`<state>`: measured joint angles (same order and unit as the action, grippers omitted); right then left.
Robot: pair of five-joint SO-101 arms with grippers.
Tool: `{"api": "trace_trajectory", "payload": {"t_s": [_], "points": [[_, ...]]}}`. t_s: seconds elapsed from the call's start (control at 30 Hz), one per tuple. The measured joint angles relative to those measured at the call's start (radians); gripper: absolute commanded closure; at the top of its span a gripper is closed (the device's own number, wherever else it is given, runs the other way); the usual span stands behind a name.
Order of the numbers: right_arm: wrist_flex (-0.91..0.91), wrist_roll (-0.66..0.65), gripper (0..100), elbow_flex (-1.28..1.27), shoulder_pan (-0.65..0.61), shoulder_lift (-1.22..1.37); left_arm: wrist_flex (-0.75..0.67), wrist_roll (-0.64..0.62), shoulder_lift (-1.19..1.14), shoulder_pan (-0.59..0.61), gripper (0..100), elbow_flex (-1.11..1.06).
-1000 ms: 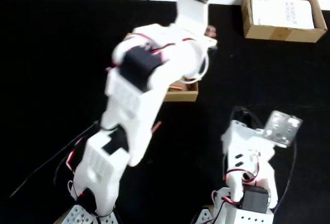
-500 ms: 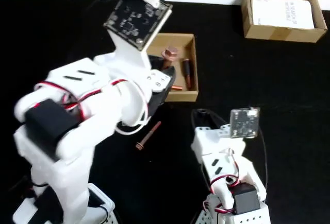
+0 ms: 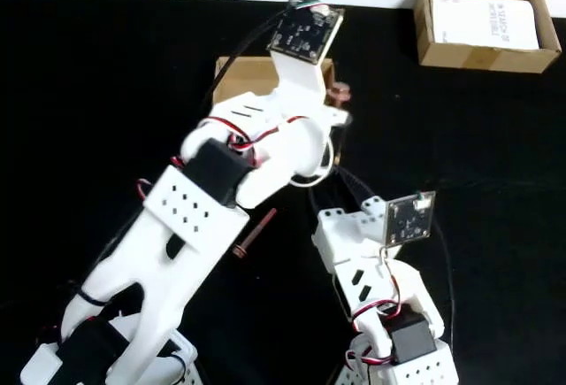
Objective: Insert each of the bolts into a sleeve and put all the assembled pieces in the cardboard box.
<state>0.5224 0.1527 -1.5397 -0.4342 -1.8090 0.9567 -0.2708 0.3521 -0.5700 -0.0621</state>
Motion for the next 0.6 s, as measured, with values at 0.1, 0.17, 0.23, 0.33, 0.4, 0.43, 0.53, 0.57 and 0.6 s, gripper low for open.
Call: {"api": "trace_trajectory", "payload": {"t_s": [0.1, 0.17, 0.23, 0.33, 0.4, 0.43, 0.53, 0.57, 0.6], "points": [[-0.06, -0.002, 99.2, -0.018, 0.0, 0.0, -0.049, -0.057, 0.0, 0.0, 99, -0.015], [-0.072, -0.002, 99.2, -0.026, 0.0, 0.0, -0.06, -0.074, 0.0, 0.0, 99, -0.018], [-0.075, -0.002, 99.2, -0.028, 0.0, 0.0, -0.061, -0.078, 0.0, 0.0, 99, -0.021], [-0.075, -0.002, 99.2, -0.028, 0.0, 0.0, -0.063, -0.078, 0.0, 0.0, 99, -0.021], [-0.075, -0.002, 99.2, -0.028, 0.0, 0.0, -0.063, -0.078, 0.0, -0.002, 99, -0.021], [-0.075, -0.002, 99.2, -0.028, 0.0, 0.0, -0.063, -0.078, 0.0, -0.002, 99, -0.021], [-0.075, -0.002, 99.2, -0.028, 0.0, 0.0, -0.051, -0.083, 0.0, -0.002, 99, -0.021], [-0.075, -0.002, 99.2, -0.028, 0.0, 0.0, -0.043, -0.083, 0.0, -0.002, 99, -0.021], [-0.075, -0.002, 99.2, -0.028, 0.0, 0.0, -0.035, -0.083, 0.0, -0.002, 99, -0.021]]}}
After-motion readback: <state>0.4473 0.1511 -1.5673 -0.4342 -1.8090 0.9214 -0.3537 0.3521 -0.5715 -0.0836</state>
